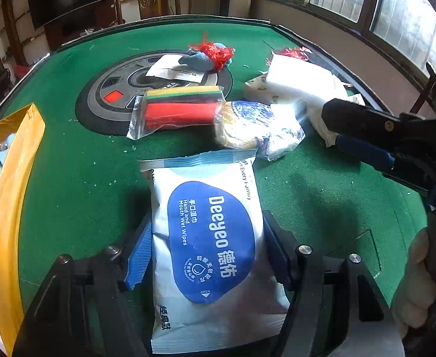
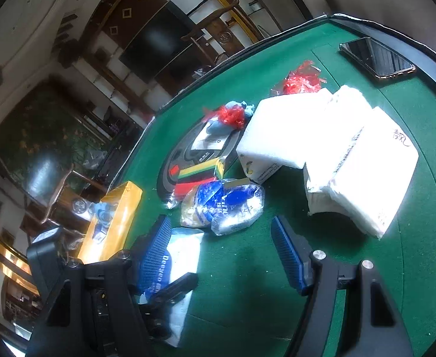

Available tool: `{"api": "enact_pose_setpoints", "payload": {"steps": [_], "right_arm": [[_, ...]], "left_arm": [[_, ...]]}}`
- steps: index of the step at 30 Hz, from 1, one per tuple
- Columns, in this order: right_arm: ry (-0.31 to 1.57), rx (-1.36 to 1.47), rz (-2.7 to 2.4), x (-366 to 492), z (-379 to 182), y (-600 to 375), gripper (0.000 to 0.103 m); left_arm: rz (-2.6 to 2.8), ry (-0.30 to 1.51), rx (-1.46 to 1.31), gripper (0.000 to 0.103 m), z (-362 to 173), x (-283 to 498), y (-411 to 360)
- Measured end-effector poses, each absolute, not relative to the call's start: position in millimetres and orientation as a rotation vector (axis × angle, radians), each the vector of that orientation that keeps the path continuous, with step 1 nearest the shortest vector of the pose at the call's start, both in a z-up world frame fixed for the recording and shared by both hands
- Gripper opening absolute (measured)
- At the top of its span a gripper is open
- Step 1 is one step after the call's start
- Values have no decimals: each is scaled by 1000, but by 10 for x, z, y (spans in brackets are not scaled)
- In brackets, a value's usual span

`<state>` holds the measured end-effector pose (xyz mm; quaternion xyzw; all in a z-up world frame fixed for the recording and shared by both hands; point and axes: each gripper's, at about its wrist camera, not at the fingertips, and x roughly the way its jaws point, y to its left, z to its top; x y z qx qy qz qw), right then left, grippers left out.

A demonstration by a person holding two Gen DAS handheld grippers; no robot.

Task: Organize soft objects
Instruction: 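Place wipes pack in box with left tool while right tool grasps clear blue-filled bag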

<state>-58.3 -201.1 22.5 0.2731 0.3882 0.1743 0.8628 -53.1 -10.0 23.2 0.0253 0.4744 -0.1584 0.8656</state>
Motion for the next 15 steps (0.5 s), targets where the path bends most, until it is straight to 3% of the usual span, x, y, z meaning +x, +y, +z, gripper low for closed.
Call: {"api": "enact_pose_setpoints", "payload": {"steps": [15], "right_arm": [[917,378,264,-236,294,-1582,65]], "left_arm": [[-284,847,-242,66,914,-1075,1651]]}}
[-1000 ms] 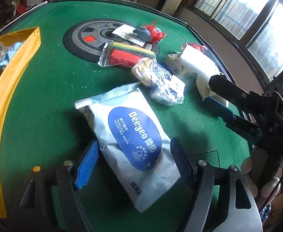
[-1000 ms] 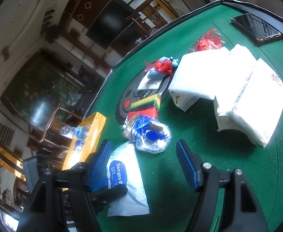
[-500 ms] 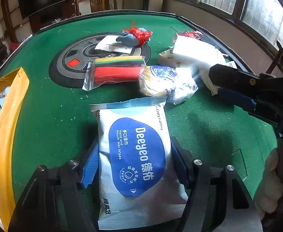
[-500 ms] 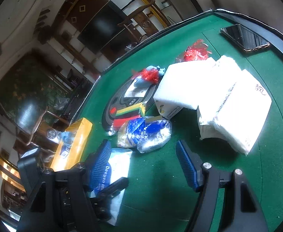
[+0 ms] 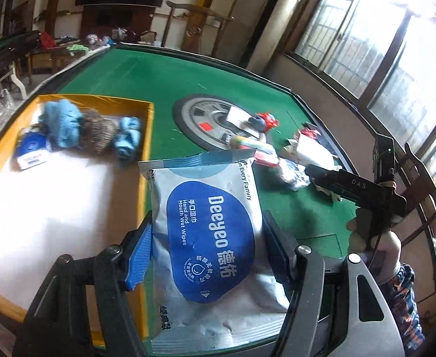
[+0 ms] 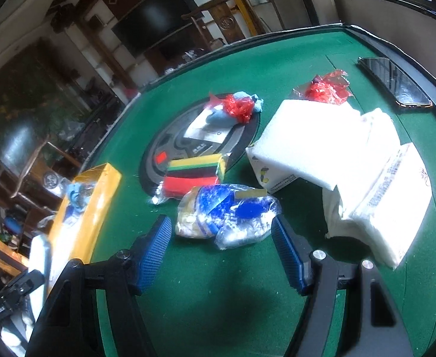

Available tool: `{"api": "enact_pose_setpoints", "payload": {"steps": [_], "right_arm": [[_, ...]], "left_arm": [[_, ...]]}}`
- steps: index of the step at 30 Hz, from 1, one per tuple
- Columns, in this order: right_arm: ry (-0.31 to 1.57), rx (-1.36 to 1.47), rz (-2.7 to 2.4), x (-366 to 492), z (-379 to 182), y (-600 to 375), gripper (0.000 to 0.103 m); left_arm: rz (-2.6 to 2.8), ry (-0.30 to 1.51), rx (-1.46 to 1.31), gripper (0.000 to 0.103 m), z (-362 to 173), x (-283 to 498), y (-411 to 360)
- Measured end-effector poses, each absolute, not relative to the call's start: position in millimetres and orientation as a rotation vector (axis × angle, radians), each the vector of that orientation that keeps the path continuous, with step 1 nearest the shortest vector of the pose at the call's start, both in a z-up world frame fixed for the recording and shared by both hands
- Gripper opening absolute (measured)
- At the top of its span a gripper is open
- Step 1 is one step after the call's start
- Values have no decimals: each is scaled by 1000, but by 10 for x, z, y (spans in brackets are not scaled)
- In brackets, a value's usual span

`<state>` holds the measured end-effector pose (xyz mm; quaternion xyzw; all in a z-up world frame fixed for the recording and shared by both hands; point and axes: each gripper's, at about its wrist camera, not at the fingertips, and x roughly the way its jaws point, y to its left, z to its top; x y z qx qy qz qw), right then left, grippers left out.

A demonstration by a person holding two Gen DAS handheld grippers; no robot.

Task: Organize soft objects
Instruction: 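Place wipes pack in box with left tool while right tool grasps clear blue-filled bag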

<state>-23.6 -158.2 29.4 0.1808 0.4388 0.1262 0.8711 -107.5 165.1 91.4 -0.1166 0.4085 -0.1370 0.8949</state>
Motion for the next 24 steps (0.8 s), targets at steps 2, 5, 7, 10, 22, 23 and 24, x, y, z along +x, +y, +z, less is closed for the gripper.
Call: {"api": "enact_pose_setpoints", "payload": {"steps": [2,5,7,10,22,23,24], "right_arm": [[959,377,222,-114,242,-1526,65],[991,334,162,5,171,-1422,65],[989,305,149,14,172,-1359,68],[991,261,127,-1,179,-1284,70],[1021,229,82,1,92,-1173,77],[1013,240,89,-13,97,-1173,72],[1006,251,101,-30,103,-1173,61]], "left_arm": [[-219,834,-248,66,921,-1096,1941],[-112,849,-265,66,865,-1071,2395],[-57,868,-266,66,782,-1040,2644],[21,898,-250,66,652,-940,2941],[116,1051,-231,67,232,-264,3200],[123,1053,-223,67,233,-229,3191],[130,1057,-212,67,232,-192,3177]]}}
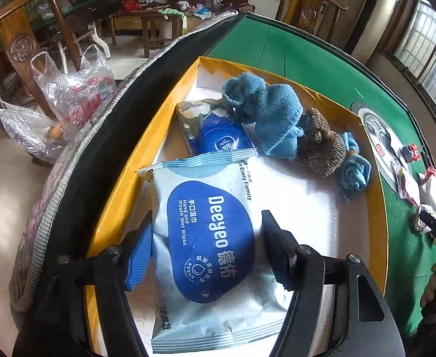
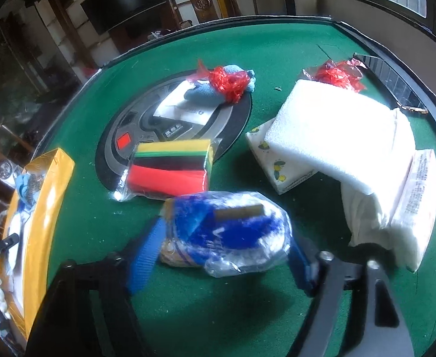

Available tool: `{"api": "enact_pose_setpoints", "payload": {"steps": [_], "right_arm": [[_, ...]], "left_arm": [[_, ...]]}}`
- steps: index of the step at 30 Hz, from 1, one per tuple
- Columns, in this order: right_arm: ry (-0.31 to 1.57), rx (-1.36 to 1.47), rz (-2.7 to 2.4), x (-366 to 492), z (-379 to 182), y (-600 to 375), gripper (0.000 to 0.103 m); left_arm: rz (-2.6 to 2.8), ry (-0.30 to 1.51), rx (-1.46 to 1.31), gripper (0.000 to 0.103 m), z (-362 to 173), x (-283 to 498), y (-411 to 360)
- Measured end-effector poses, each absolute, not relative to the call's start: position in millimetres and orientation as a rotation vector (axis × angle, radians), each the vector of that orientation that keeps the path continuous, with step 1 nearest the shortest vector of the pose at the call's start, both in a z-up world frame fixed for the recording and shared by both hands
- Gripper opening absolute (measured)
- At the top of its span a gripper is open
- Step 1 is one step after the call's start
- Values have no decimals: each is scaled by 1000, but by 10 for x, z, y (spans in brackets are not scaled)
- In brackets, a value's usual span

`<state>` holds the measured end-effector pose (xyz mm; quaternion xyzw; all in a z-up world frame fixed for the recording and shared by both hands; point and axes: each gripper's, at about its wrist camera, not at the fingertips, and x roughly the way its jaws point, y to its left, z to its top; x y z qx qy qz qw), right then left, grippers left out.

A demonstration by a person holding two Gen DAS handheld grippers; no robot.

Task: Organize soft objects
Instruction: 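Place wipes pack in box with left tool while right tool grasps clear blue-filled bag, then carry clear bag into the box with right tool and open it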

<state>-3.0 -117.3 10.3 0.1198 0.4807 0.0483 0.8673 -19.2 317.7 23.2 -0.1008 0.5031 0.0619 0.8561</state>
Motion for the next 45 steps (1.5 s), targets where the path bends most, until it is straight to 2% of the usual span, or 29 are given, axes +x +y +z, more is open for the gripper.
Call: {"api": "enact_pose_setpoints", "payload": {"steps": [4,9,17,21,30,36,39,42,45], "right_arm": [[942,269,137,-162,232,-1155,34],[923,265,190,-286,388,-1065,26],[855,295,379,-332,807,-510,26],[898,297,534,-244,869,97,26],[1061,274,690,224,424,1529,26],[1129,345,712,476,84,1946,27],[1131,392,699,541,33,1902,31],[1107,366,675,500,119,1794,45],[1052,326,667,417,283,1661,50]], "left_arm": [[156,1098,-196,67,186,-61,3160],[146,1092,-262,67,218,-106,3235],[51,900,-366,68,747,-493,3397],[39,869,-401,68,773,-673,3518],[19,856,-463,68,643,-1171,3581],[14,843,-479,68,598,-1396,3590],[18,836,-494,68,586,-1448,3601],[18,832,-520,68,560,-1478,3612],[19,835,-542,68,533,-1502,3617]]}}
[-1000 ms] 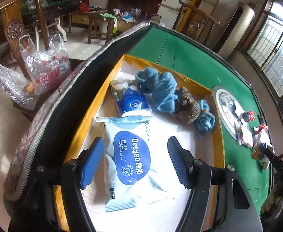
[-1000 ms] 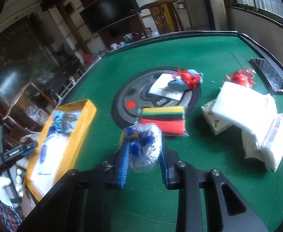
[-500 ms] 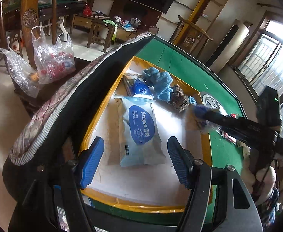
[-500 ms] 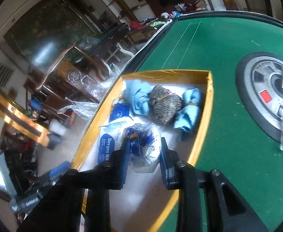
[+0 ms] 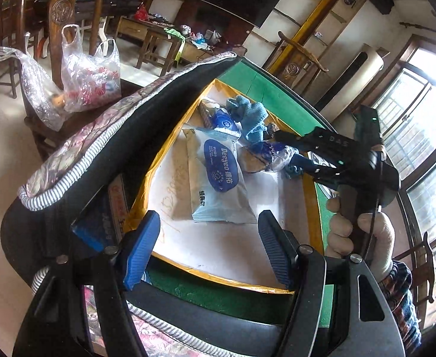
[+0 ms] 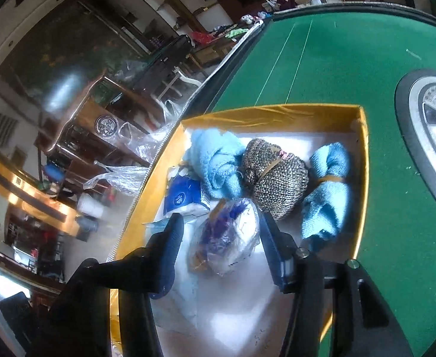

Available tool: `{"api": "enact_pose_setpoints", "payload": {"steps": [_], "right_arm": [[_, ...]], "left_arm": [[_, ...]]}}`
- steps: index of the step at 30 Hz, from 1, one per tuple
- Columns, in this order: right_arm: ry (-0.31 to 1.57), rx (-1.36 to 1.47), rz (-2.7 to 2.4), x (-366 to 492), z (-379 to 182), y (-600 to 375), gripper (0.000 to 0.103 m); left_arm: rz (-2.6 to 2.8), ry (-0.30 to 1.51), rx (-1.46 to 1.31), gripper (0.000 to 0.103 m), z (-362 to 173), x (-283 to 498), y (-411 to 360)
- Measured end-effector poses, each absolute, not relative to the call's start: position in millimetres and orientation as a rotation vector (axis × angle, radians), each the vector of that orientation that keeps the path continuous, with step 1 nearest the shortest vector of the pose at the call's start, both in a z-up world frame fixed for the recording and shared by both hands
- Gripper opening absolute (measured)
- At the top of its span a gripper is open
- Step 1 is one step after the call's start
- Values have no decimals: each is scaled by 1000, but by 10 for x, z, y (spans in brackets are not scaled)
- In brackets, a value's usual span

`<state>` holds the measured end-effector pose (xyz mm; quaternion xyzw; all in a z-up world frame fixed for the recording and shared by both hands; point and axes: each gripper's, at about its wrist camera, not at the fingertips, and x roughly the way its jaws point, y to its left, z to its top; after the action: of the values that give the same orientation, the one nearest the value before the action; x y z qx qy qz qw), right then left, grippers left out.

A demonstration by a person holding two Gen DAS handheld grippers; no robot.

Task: Organize soft objects
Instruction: 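Carry clear bag into the box with right tool and open it, then withdraw both tools from the box back over the table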

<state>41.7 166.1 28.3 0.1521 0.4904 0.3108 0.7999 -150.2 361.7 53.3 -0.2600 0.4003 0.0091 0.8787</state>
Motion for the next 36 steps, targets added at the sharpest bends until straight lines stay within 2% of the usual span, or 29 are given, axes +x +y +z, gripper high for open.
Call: {"api": "enact_pose_setpoints", "payload": {"steps": [10,23,34,36], "right_arm": [[905,347,633,214,639,940,51],[895,405,266,339,400,-621,51],[1011,153,129,984,136,-451,51],[1026,101,118,1007,107,-353,46]], "left_arm": [[13,829,-532,68,566,-1597,3448],[-164,843,-460,68,646,-1543,2671],[-177,856,-388,68,721,-1545,2449],[-164,856,-387,68,728,-1540,2484]]}}
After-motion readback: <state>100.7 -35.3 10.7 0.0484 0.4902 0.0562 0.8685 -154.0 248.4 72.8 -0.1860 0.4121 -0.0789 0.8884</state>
